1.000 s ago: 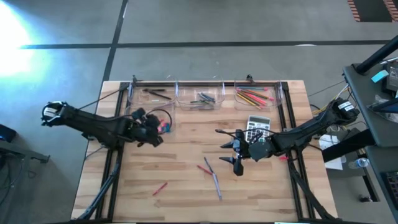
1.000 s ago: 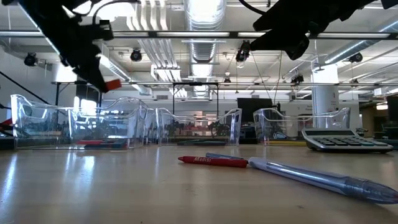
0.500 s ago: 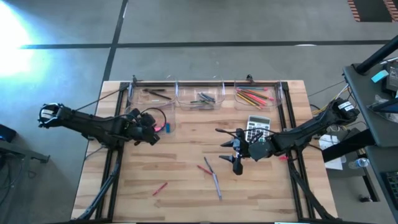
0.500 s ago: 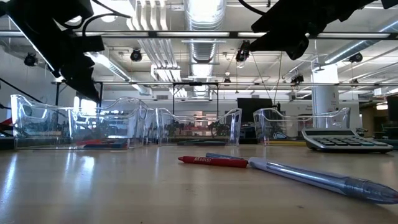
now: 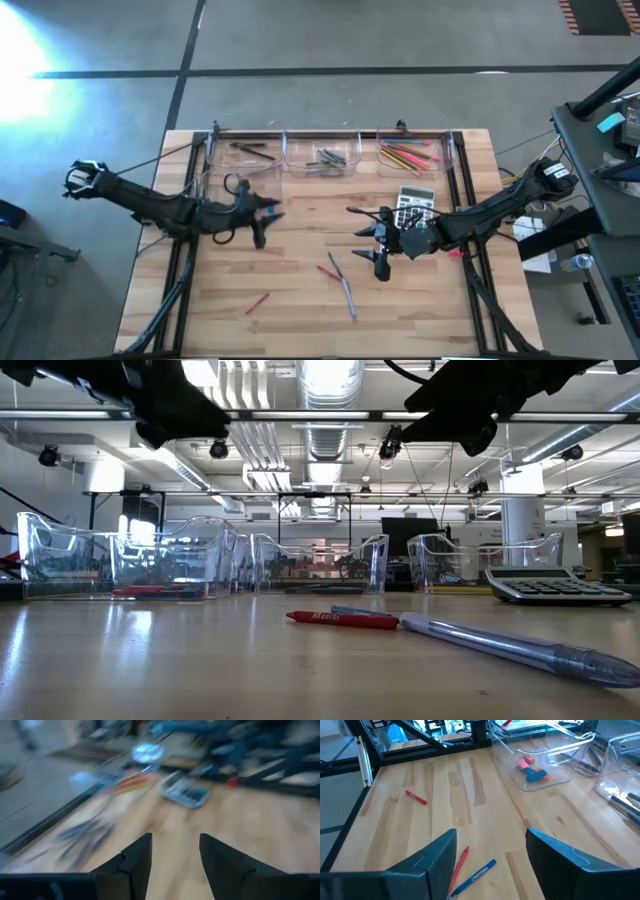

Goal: Sort crayons/erasers/pens/pencils in bins
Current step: Put the red crayon into the top center transparent bin

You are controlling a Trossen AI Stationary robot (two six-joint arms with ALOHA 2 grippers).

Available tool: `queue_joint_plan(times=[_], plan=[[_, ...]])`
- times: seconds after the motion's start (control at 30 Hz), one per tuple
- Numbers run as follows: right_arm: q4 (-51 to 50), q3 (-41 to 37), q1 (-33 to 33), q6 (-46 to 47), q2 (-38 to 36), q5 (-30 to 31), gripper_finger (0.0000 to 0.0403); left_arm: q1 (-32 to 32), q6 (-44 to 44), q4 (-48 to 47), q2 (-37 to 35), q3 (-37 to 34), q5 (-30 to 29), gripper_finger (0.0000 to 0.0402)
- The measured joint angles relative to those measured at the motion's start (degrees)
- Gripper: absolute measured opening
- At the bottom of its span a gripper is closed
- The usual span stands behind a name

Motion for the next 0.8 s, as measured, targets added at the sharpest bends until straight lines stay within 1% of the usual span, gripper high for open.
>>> queue_joint_plan(times=[0.1, 0.17, 0.33, 0.47, 0.63, 0.7, 0.8], plan=[[0.1, 0.0, 1.3, -0.9, -0.1, 0.6, 0.0223, -1.9, 3.9, 11.9, 2.1, -2.5, 3.8, 0.0151], [0.1, 0.0, 2.5, -1.4, -0.1, 1.8, 0.0223, -2.9, 4.0, 15.3, 3.5, -3.2, 5.1, 0.0151], [0.3, 0.0, 4.5, -0.7, 1.7, 7.5, 0.0223, -4.4, 3.0, 16.4, 7.4, -3.4, 5.4, 0.0151], [0.6, 0.0, 5.7, 0.0, 4.1, 9.0, 0.0223, -4.5, 2.4, 17.9, 10.3, -3.3, 7.0, 0.0151], [5.2, 0.0, 7.5, -1.1, 8.5, 13.1, 0.0223, -4.6, 2.4, 18.0, 13.3, -2.6, 7.6, 0.0151], [6.3, -0.1, 7.6, -2.2, 9.8, 12.0, 0.0223, -4.6, 2.4, 19.5, 14.6, -2.3, 7.6, 0.0151], [8.7, -0.1, 7.5, -2.9, 10.8, 8.7, 0.0223, -4.6, 2.8, 22.8, 16.5, -2.2, 7.6, 0.0151]])
